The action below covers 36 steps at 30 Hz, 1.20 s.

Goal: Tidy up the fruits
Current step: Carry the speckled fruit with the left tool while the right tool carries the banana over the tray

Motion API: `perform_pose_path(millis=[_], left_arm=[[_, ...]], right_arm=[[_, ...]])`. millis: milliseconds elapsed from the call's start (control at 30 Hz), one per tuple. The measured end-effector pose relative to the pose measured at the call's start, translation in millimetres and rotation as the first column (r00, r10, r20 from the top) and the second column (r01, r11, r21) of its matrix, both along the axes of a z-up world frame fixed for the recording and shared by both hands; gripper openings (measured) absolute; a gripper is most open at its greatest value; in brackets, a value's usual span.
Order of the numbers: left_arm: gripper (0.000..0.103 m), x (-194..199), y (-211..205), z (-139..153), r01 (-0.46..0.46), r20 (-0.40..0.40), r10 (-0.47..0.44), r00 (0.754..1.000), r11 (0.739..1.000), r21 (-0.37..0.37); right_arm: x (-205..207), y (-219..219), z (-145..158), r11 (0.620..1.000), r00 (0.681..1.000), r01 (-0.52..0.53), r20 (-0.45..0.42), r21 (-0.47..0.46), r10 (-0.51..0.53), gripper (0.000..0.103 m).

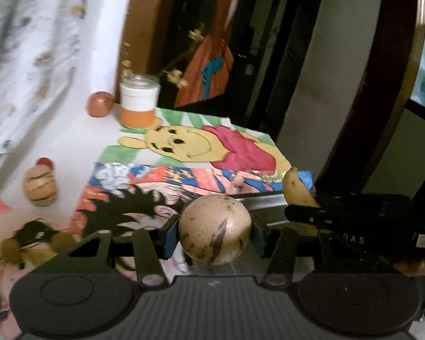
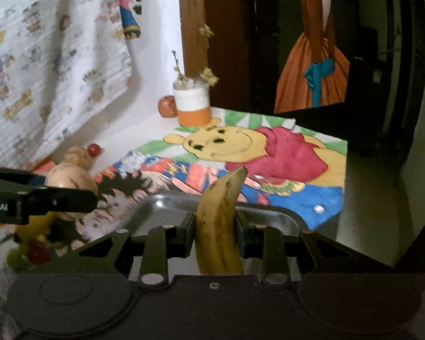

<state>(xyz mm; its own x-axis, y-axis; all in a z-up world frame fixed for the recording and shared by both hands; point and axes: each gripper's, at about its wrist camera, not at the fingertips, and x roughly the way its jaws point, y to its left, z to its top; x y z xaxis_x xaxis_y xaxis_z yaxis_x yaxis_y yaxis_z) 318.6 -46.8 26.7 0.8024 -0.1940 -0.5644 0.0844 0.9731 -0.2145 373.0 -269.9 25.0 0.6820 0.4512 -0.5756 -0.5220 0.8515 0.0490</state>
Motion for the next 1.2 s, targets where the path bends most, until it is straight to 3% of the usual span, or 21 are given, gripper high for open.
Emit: perform_pose_path(millis=[367, 1200], left_arm=[[0.056, 30.9, -29.1, -30.3, 0.058, -0.064, -0.054, 0.997, 0.996, 0.067], [0.057, 35.1, -38.5, -46.3, 0.106, -0.104, -0.095, 0.99, 0.989, 0.101]], right_arm=[[16.3, -13.0, -26.1, 1.0, 0.998, 0.016, -0.055, -0.002, -0.016, 0.031], [15.2, -14.2, -30.1, 1.0, 0.998, 0.013, -0.054, -0.012, -0.014, 0.034]])
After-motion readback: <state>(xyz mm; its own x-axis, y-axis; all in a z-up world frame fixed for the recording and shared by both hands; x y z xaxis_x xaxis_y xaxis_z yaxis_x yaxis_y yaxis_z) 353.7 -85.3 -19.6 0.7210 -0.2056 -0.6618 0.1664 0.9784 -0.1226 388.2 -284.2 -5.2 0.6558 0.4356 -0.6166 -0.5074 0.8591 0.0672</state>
